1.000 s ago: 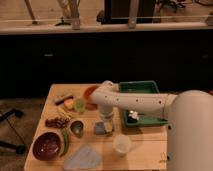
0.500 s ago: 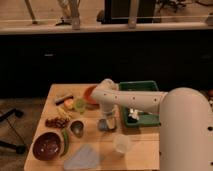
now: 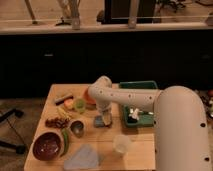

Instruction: Wipe table surface with sponge

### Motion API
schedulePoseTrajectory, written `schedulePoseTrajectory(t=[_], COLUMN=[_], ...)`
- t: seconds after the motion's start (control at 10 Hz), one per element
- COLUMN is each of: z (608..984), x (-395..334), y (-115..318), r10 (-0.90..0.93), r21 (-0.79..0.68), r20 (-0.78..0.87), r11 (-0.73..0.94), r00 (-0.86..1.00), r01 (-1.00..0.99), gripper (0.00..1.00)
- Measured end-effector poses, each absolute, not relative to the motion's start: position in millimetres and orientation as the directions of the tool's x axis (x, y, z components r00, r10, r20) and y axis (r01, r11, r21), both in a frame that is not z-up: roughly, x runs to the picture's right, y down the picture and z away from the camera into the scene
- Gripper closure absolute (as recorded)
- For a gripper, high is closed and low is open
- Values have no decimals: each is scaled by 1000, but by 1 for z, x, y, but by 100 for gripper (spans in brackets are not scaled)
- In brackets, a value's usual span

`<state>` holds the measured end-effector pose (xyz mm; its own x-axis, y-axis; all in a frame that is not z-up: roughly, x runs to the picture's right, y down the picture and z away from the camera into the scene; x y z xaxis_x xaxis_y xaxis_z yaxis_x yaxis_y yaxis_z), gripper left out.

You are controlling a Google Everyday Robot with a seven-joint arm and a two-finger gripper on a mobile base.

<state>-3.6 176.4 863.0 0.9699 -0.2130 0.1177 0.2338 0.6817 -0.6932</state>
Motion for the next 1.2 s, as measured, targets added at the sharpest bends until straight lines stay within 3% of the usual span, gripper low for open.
schedulePoseTrajectory(t=[0.6,1.2], z=[837,826], x=[-26,14], y=[213,205], r10=[-238,-247], r21=[-718,-734], r20=[237,126], r11=[610,628], r00=[942,961], r01=[335,258], gripper=[100,100])
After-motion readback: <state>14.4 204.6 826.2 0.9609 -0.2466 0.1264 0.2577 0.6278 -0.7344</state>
